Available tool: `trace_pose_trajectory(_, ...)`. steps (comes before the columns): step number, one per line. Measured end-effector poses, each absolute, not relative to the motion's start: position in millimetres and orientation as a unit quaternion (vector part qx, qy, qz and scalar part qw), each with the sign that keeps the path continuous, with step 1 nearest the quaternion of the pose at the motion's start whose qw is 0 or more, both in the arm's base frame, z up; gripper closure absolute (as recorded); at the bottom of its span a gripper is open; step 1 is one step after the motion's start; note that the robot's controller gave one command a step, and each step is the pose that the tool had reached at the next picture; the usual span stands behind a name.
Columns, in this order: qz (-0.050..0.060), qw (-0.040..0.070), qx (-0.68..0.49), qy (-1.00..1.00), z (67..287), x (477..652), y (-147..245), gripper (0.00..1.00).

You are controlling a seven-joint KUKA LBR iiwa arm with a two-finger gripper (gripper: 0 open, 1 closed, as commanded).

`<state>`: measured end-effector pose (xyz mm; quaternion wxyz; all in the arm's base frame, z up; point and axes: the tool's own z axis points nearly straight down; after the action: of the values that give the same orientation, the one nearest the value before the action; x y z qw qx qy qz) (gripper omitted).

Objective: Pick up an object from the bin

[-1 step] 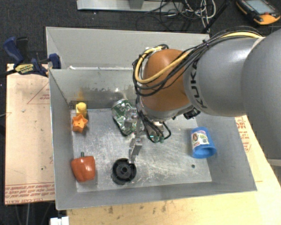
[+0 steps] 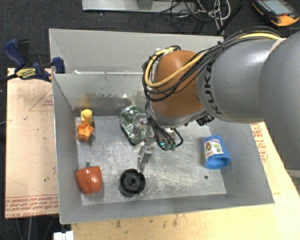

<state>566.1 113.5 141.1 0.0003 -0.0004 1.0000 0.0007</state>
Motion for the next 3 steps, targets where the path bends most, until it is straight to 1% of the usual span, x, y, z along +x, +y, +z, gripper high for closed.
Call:
trace_pose_trajectory(1, 0.001, 0.005, -0.038, 0.999, 127.6, 549.5, 115.9, 0.0)
trace_pose_trajectory(2, 0.0, -0.007, -0.171, 0.985, 79.3, 516.7, 119.1, 1.0)
trace_pose_trajectory(3, 0.0, -0.007, -0.171, 0.985, 79.3, 516.7, 119.0, 1.0)
